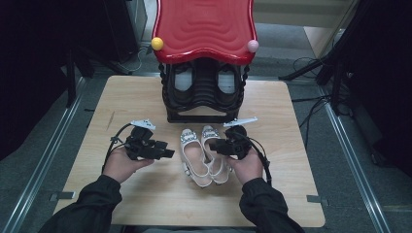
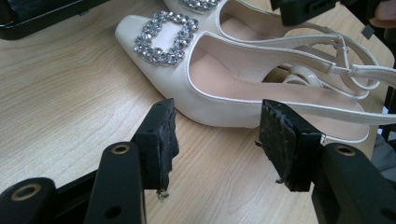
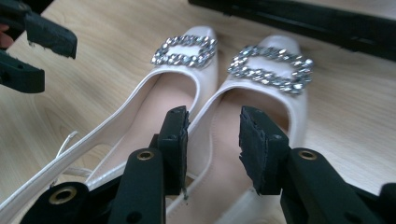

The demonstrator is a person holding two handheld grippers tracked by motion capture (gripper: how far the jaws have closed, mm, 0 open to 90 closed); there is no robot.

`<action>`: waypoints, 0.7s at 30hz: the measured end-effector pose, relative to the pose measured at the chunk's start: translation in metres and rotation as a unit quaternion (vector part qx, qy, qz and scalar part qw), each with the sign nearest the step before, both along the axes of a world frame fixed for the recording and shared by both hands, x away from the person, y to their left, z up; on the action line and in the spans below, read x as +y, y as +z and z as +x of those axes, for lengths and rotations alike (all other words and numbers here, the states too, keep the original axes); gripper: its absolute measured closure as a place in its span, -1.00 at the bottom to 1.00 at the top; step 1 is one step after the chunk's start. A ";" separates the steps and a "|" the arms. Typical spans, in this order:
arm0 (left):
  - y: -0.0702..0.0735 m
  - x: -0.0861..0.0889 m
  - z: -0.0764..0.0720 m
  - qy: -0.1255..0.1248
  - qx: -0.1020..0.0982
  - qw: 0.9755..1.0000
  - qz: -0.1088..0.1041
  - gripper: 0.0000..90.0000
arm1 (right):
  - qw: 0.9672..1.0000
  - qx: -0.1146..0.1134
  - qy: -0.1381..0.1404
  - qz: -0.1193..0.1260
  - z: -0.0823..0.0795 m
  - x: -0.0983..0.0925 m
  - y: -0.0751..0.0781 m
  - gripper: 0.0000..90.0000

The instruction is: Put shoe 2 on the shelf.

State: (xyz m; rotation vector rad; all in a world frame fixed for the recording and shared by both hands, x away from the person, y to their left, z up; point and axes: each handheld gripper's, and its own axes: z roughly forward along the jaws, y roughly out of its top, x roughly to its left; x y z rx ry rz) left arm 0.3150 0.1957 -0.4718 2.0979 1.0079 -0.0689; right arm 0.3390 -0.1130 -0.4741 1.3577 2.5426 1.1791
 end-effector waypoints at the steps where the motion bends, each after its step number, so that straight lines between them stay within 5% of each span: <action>1: 0.000 0.000 0.000 0.000 0.000 1.000 -0.001 0.03 | 1.000 0.003 0.002 -0.004 0.000 0.003 -0.001 0.42; 13: 0.000 0.004 0.001 0.004 -0.001 1.000 -0.005 0.03 | 0.998 0.026 0.019 -0.045 0.009 0.032 -0.007 0.38; 21: 0.000 0.005 0.001 0.007 -0.002 1.000 -0.006 0.04 | 0.997 0.031 0.005 -0.069 0.017 0.044 -0.016 0.38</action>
